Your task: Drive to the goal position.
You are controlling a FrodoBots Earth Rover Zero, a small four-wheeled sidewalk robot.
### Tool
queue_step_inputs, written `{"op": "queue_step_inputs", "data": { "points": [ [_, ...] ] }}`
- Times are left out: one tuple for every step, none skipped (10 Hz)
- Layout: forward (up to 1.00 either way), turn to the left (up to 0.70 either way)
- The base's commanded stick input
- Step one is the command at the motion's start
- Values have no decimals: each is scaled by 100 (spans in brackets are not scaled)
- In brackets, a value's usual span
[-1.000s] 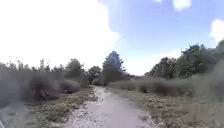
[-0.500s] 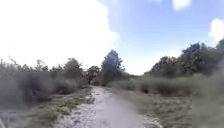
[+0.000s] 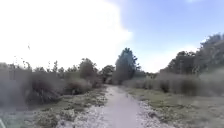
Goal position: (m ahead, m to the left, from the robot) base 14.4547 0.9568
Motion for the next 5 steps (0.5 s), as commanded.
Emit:
{"op": "queue_step_inputs", "data": {
  "points": [
    [70,0],
    [70,0],
    [70,0],
    [70,0],
    [70,0]
  ]
}}
